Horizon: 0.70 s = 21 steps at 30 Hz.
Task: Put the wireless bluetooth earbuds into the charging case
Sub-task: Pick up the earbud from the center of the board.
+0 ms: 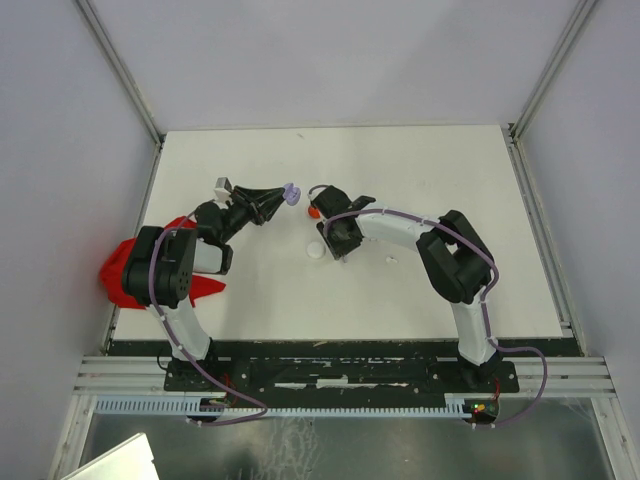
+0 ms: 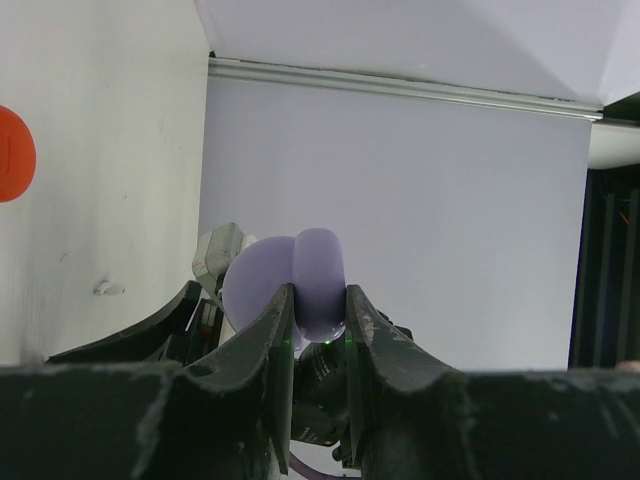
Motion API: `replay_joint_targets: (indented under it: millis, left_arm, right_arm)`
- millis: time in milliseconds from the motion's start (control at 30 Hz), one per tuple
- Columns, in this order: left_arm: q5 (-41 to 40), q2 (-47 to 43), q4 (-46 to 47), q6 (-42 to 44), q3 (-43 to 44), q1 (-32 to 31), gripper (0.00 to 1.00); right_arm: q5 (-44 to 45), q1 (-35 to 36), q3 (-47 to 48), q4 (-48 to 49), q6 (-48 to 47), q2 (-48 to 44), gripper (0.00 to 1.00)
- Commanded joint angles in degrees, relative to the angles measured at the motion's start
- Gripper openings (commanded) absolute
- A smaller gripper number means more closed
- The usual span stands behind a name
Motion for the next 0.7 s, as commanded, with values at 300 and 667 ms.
replay_joint_targets:
  millis: [300,667]
  left_arm:
    - [1.35,-1.99,3.52,1.36,-0.20,0.49,0.03]
    - [1.48,-1.72,3.78,1.26,-0.16,0.51,0.03]
  right_arm:
    - [1.40,0.15,2.21,-0.52,1.18,1.74,0.33]
    - [2.15,0.04,1.75,-0.78,1.36,1.40,0.21]
